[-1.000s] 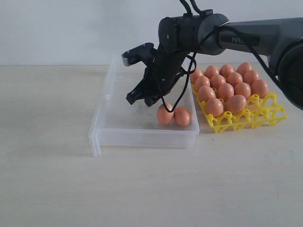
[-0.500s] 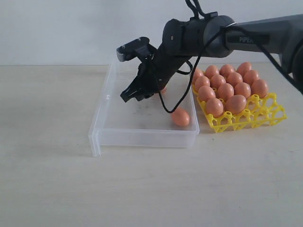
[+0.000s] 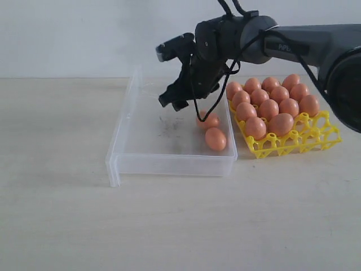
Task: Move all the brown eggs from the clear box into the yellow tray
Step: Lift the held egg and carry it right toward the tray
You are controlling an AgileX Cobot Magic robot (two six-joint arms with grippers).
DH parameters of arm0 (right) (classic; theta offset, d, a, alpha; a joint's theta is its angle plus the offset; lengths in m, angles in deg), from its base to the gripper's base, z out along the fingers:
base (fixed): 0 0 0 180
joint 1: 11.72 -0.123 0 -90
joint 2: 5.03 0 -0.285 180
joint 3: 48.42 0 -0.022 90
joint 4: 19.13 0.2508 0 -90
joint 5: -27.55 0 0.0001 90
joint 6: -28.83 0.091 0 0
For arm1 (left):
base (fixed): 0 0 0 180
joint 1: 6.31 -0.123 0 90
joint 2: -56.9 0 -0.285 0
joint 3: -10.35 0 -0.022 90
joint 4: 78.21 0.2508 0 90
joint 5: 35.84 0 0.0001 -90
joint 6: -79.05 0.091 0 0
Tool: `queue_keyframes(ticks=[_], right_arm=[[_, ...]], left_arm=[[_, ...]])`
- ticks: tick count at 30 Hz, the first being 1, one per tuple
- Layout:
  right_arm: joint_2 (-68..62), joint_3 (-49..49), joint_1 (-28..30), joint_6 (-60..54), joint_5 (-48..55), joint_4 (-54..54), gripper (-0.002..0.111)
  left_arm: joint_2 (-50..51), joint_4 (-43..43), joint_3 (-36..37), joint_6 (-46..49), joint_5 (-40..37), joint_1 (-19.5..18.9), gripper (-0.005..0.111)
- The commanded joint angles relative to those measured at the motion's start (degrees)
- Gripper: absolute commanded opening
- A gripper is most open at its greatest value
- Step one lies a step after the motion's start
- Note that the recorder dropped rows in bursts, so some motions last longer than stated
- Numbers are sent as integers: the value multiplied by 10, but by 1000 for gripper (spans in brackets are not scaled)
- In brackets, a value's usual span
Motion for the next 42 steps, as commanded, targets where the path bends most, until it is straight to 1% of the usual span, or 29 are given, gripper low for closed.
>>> queue_keyframes(ticks=[1,4,10,12,16,20,28,29,30,31,33,34,35,42], right_arm=[[0,-8,5,14,56,-94,62],[0,-8,6,14,80,-106,62],[0,-8,6,-2,133,-68,61],[0,-8,6,16,144,-58,61],[0,-8,6,91,156,-28,61],[0,-8,6,97,161,-4,61],[-19,-8,6,120,175,-6,60],[-23,-8,6,120,171,-6,58],[-25,-8,6,120,162,-6,52],[-26,-8,6,120,153,-6,42],[-26,-8,6,115,134,-8,20],[-26,-8,6,115,122,-13,5],[-26,-8,6,115,109,-21,0],[-26,-8,6,75,6,-39,0]], left_arm=[[-2,-2,2,2,-5,-2,4],[-2,-2,2,2,-5,-2,4],[-2,-2,2,2,-5,-2,4],[-2,-2,2,2,-5,-2,4],[-2,-2,2,2,-5,-2,4],[-2,-2,2,2,-5,-2,4],[-2,-2,2,2,-5,-2,4],[-2,-2,2,2,-5,-2,4],[-2,-2,2,2,-5,-2,4],[-2,-2,2,2,-5,-2,4],[-2,-2,2,2,-5,-2,4],[-2,-2,2,2,-5,-2,4],[-2,-2,2,2,-5,-2,4],[-2,-2,2,2,-5,-2,4]])
